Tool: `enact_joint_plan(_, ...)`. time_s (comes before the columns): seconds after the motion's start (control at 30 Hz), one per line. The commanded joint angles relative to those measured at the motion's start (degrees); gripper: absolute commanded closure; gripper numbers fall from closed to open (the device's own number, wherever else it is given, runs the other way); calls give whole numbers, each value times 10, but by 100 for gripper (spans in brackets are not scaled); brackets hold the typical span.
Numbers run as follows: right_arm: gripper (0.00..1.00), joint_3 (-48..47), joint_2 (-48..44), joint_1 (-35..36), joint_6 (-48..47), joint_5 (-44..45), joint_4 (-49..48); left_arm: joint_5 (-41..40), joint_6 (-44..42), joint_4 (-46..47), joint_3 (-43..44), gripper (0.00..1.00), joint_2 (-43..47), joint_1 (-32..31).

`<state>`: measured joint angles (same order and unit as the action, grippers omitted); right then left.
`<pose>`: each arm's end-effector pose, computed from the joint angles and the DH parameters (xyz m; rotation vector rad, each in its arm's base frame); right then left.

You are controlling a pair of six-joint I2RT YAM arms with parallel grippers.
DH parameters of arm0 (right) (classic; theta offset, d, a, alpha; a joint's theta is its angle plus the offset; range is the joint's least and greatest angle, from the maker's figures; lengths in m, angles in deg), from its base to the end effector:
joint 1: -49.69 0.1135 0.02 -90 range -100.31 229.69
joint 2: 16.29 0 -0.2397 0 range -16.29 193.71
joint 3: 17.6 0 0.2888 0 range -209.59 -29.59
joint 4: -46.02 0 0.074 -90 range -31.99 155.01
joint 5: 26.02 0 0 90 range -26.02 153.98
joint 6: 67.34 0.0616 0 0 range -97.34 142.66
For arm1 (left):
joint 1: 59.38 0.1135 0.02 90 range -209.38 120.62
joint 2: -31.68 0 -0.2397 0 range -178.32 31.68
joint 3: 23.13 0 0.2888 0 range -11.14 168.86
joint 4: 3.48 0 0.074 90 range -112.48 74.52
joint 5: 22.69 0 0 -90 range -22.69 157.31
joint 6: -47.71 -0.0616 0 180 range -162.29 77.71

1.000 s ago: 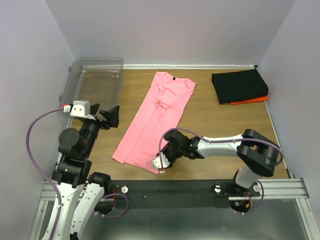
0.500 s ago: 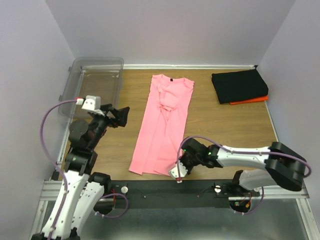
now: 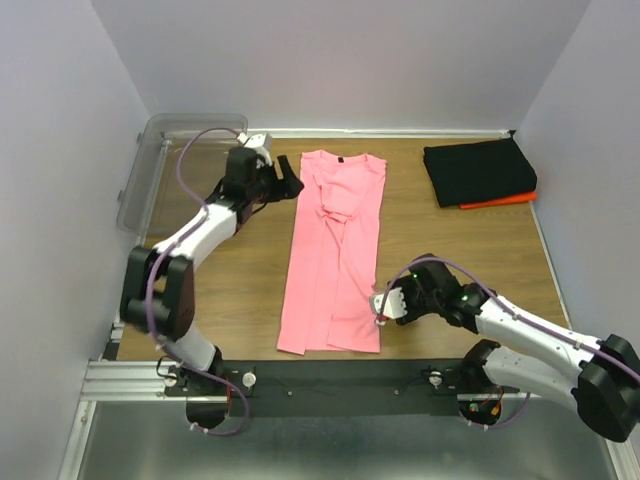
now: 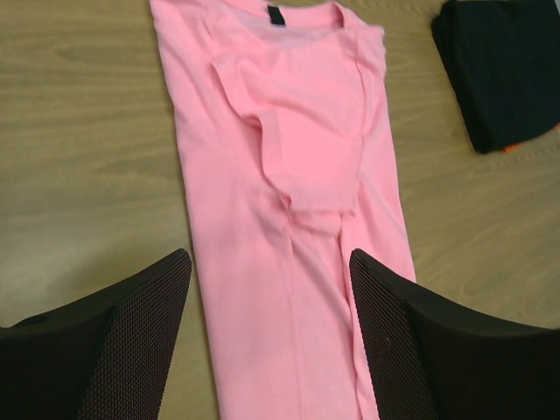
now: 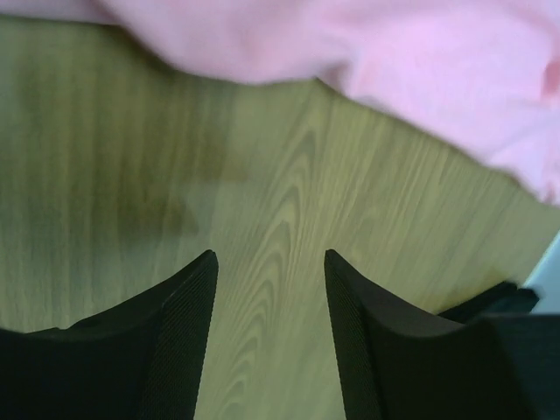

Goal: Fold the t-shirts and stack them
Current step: Fold the tshirt

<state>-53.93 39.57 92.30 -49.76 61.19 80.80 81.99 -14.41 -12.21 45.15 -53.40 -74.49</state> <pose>0.1722 0.1625 0.1053 -2.1393 1.3386 -0.1496 0.3787 -0.1184 0.2113 -0.0632 2.0777 -0.7270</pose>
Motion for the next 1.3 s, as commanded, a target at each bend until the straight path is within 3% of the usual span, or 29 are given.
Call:
enact_joint_plan(0.0,34,-39,7,-50,156,-27,-58,-58,6,-27,140,20,-154,-10)
enact_joint_plan(0.03,31,-54,44,-92,199,-28,-132,-80,-3,-32,170,20,-184,-11)
enact_joint_plan(0.1,32,-95,110,-143,332,-33,-185,-95,-11,-82,256,20,-267,-11)
enact_joint_plan(0.17,32,-205,223,-225,463,-67,-180,-105,-24,-117,327,20,-313,-11)
enact_joint_plan(0.23,32,-296,279,-294,514,-132,-152,-105,-32,-131,360,20,-364,-11)
enact_joint_plan(0.3,32,-336,338,-318,570,-202,-151,-91,-44,-141,398,22,-405,-11)
enact_joint_plan(0.5,31,-474,476,-326,705,-322,-151,-49,-56,-177,503,31,-485,-11)
enact_joint_plan(0.67,30,-528,537,-326,762,-351,-151,-51,-63,-239,606,46,-564,-8)
enact_joint_plan(0.77,30,-547,559,-326,778,-329,-150,-45,-62,-254,641,68,-590,-4)
enact_joint_plan(0.8,30,-554,569,-326,787,-317,-151,-32,-59,-247,644,91,-593,1)
enact_joint_plan(0.83,30,-556,573,-326,793,-310,-151,-30,-55,-243,642,98,-592,3)
enact_joint_plan(1.13,30,-643,663,-326,918,-205,-148,-87,-1,-202,630,100,-558,41)
enact_joint_plan(1.27,31,-691,709,-327,943,-198,-145,-63,5,-195,632,100,-562,55)
